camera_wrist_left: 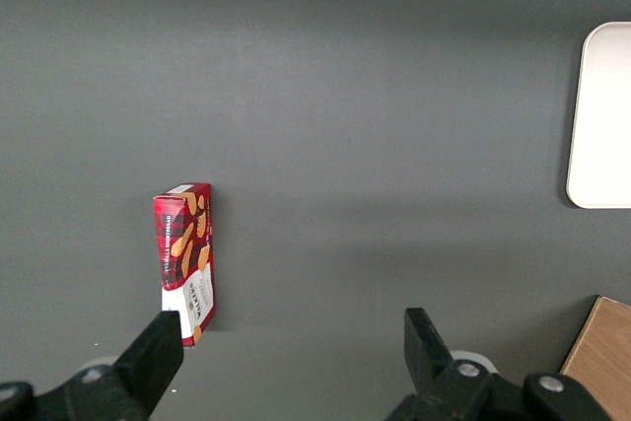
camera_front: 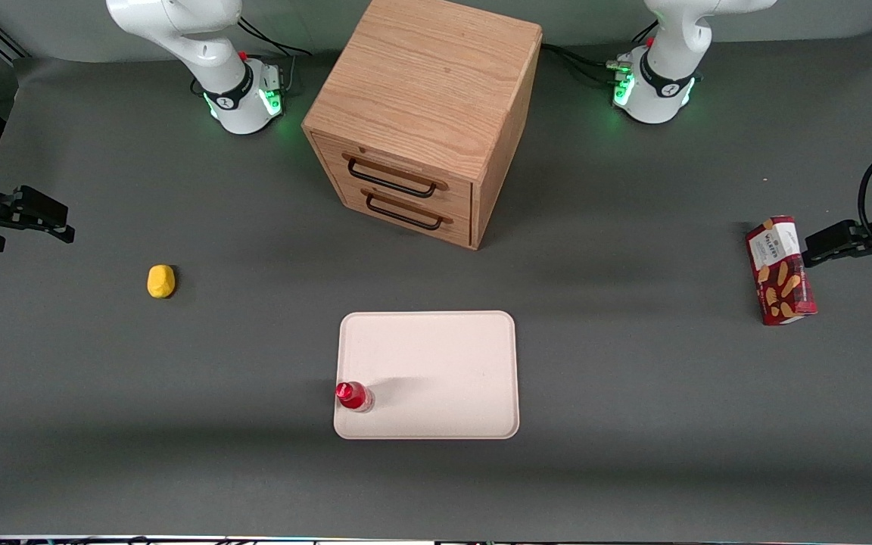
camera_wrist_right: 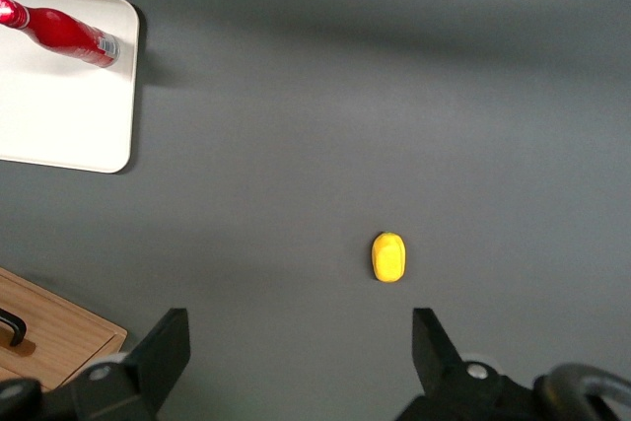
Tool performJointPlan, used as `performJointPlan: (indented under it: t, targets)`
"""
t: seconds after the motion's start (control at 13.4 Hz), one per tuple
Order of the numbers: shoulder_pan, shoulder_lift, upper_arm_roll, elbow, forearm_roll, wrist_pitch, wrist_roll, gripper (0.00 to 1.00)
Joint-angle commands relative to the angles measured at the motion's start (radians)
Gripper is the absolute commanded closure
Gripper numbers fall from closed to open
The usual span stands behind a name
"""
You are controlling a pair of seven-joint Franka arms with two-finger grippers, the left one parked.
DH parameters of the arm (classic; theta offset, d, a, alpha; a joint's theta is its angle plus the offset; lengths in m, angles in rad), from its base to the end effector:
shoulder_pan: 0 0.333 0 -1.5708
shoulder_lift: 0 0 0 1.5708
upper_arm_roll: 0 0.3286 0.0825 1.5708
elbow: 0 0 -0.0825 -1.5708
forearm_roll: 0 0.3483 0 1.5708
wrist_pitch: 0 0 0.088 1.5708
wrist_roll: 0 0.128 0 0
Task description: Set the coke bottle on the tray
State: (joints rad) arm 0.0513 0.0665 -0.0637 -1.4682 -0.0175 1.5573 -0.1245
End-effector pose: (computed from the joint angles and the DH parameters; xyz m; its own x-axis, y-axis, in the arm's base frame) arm 0.5400 -0.0076 0.6245 0.9935 0.1118 0.0199 0.1113 -0.9935 0.0244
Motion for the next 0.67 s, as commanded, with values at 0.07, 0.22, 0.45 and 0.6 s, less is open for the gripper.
performJointPlan:
  t: [0.07, 0.22, 0.45, 0.6]
  targets:
    - [0.027, -0.019, -0.021, -0.021, 0.013, 0.021, -0.012, 0.00]
    - [0.025, -0.019, -0.021, -0.021, 0.014, 0.024, -0.011, 0.00]
    - [0.025, -0.019, -0.021, -0.021, 0.013, 0.024, -0.009, 0.00]
    - [0.025, -0.019, -0.021, -0.023, 0.011, 0.024, -0.009, 0.00]
